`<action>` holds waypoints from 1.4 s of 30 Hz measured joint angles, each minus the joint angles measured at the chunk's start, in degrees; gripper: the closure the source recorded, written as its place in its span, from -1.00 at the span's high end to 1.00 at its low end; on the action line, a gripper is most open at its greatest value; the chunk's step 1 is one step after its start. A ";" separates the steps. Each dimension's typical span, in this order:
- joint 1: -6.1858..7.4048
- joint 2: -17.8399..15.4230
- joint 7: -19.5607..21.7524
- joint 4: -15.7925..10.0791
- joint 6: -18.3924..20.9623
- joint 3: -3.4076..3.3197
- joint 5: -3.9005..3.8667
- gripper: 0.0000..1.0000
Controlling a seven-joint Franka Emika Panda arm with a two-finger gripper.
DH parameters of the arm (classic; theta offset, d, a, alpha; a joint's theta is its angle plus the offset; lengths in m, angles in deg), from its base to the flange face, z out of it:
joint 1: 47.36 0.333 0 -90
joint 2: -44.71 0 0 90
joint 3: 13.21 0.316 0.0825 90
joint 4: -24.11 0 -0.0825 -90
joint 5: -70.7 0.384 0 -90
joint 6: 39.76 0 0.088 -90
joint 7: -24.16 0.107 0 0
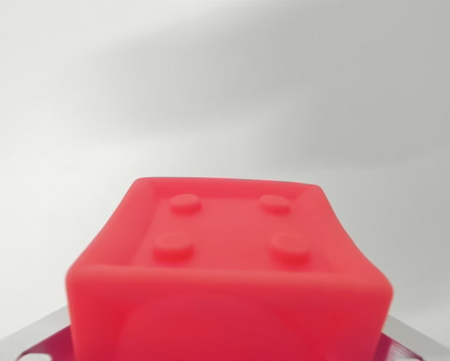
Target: Destack cube
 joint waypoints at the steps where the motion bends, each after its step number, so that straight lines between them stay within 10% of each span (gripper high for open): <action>1: 0.00 0.20 0.00 0.01 -0.16 0.00 0.00 -1.00; 42: 0.01 9.92 0.00 2.31 -7.45 -0.06 -0.09 -1.00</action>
